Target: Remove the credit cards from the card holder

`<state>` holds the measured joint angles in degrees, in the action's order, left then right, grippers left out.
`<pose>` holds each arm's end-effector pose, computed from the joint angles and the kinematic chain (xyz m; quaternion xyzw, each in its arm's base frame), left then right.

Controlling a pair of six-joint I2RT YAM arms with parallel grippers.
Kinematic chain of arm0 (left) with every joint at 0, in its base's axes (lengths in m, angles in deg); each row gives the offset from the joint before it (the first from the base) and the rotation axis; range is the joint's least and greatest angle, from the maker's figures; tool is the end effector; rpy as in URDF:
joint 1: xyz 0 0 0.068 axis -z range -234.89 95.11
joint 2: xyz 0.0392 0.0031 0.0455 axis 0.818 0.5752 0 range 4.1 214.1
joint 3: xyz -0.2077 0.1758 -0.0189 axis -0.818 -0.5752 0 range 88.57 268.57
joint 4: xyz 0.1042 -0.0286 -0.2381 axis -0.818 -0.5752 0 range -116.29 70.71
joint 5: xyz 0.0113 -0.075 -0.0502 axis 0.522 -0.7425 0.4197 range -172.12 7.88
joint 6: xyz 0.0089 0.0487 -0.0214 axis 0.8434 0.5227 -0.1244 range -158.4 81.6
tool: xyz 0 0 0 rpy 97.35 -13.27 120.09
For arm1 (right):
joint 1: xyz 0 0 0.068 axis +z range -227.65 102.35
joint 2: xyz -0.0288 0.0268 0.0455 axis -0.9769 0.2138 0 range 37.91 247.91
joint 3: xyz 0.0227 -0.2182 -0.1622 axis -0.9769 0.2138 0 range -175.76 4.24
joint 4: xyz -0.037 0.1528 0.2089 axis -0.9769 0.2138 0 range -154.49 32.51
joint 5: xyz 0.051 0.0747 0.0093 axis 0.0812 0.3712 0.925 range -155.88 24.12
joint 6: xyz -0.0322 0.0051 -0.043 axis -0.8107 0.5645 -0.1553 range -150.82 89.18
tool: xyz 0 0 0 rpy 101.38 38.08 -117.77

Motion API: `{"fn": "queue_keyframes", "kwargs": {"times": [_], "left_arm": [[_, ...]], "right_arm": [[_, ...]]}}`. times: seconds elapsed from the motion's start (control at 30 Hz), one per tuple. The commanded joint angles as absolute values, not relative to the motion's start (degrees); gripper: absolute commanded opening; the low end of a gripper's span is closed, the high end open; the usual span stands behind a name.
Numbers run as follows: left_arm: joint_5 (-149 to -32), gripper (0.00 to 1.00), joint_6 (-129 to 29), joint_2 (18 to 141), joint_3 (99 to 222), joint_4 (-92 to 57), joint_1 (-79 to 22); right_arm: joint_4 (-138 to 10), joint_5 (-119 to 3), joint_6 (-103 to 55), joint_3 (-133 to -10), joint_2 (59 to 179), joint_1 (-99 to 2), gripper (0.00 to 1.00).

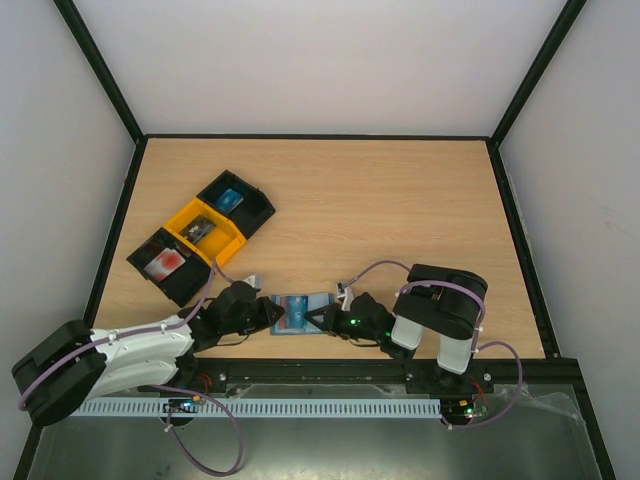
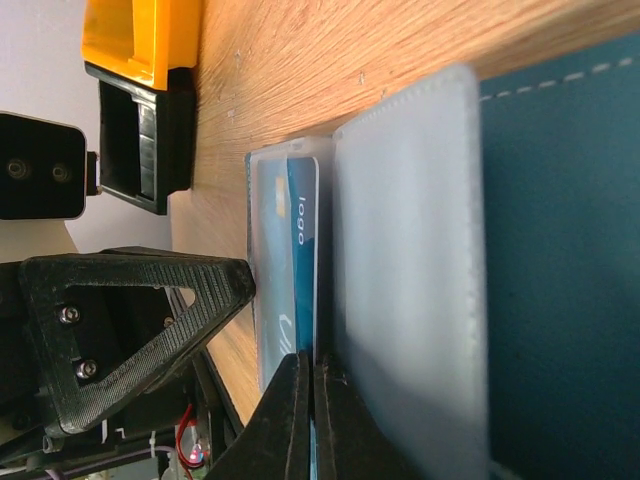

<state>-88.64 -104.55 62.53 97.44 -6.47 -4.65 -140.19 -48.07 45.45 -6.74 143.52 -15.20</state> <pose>0.1082 -0.1364 0.1254 -0.0983 0.8874 -0.4071 0.1927 0.0982 0.2119 0.0837 0.0073 0.8089 0.5818 0.0846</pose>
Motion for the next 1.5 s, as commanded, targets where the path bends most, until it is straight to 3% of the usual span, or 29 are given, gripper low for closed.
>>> {"fn": "queue_keyframes", "kwargs": {"times": [0.0, 0.4, 0.6, 0.77, 1.13, 1.47], "left_arm": [[-86.7, 0.09, -104.7, 62.6, 95.1, -10.6, -4.3], [-86.9, 0.09, -104.8, 63.0, 95.1, -9.7, -4.3], [-87.5, 0.15, -104.5, 62.8, 96.7, -10.2, -4.3], [-87.3, 0.27, -104.1, 62.6, 98.8, -12.0, -4.3], [-87.9, 0.69, -97.5, 60.9, 110.0, -20.9, -4.4], [-89.2, 0.74, -86.4, 57.6, 122.0, -33.1, -4.4]], "right_arm": [[-138.7, -50.6, 44.2, -5.5, 142.2, -15.5, 0.02], [-136.8, -51.8, 44.5, -2.7, 138.9, -16.5, 0.02], [-134.9, -52.1, 44.5, -1.7, 137.0, -16.6, 0.02], [-131.9, -53.2, 44.1, -0.5, 134.7, -16.7, 0.02], [-123.4, -53.0, 39.9, 2.0, 122.3, -16.8, 0.02], [-93.7, -57.0, 32.0, -1.3, 94.5, -16.8, 0.02]]}}
